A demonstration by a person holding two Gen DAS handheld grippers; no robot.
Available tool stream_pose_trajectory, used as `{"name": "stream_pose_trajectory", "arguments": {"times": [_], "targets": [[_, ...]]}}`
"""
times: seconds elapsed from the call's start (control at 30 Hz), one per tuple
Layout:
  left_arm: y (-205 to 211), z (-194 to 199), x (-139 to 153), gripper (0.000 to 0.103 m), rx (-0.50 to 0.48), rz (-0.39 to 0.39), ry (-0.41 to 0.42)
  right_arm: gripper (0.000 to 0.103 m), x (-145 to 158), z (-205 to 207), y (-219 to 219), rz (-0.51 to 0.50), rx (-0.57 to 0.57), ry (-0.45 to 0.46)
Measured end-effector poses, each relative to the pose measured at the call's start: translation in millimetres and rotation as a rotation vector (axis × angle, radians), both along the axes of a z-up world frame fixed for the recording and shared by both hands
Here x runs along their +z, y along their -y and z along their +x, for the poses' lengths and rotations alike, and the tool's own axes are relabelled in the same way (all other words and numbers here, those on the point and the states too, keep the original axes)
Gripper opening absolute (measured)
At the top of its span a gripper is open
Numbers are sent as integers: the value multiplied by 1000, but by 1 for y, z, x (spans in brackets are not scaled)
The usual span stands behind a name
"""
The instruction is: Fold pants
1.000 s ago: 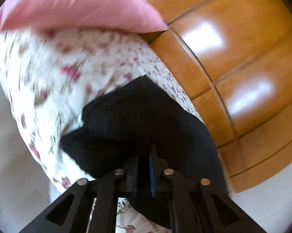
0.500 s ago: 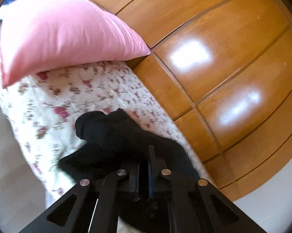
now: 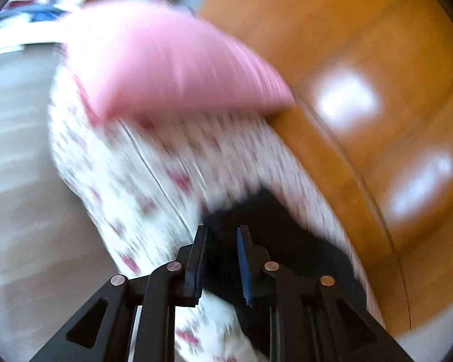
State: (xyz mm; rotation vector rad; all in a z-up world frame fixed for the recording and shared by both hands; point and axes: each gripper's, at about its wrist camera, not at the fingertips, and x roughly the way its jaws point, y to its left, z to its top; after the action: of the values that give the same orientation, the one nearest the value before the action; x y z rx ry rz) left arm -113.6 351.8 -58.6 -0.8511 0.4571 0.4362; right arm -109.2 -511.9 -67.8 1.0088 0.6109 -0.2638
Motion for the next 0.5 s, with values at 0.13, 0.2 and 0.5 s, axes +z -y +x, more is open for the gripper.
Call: {"name": "stream_pose_trajectory", "arguments": {"times": [0.13,0.2,0.5], "targets": [[10,4,38,20,22,87,78,15,23,-21,7,-139,-133,-18],[31,29,48,21,-108,105,93,15,35,-19,-4,-227,-134,-25],[179,163,27,22,-745,187,-21,19,49,-4,-6,-351,-44,-152]]}}
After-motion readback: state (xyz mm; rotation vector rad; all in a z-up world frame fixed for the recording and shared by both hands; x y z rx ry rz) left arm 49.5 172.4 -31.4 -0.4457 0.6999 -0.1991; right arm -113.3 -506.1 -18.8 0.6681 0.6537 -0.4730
